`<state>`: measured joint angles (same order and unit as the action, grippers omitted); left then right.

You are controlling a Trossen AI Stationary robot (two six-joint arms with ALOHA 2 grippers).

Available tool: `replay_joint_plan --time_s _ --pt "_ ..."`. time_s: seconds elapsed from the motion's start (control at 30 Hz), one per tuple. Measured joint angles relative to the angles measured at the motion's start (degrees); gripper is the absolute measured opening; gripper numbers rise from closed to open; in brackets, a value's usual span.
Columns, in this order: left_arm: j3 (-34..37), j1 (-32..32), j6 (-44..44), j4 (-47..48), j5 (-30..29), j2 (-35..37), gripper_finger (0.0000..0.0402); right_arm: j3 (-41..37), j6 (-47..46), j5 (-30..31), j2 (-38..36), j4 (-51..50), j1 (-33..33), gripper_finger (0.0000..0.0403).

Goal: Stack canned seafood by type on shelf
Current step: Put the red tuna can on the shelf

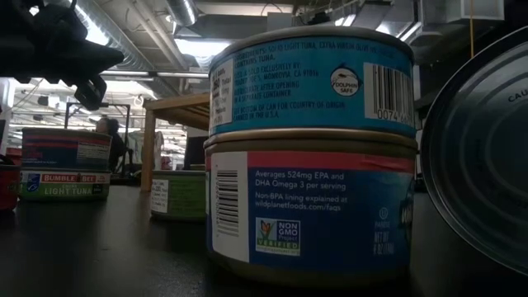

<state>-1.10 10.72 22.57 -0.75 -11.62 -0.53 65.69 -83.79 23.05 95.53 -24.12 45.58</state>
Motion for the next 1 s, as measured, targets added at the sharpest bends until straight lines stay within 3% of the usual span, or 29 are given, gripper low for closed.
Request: replay_joint_plan --time_s 0.33,1.0 --pt "0.0 0.0 0.0 0.01 0.09 0.01 0.0005 0.0 -4.65 -6.18 3.14 1.51 -1.14 0.0376" --pt "0.0 0.0 -0.02 0.04 0.11 -0.01 0.0005 0.08 -4.34 -5.68 7.62 7.56 -1.09 0.0376"
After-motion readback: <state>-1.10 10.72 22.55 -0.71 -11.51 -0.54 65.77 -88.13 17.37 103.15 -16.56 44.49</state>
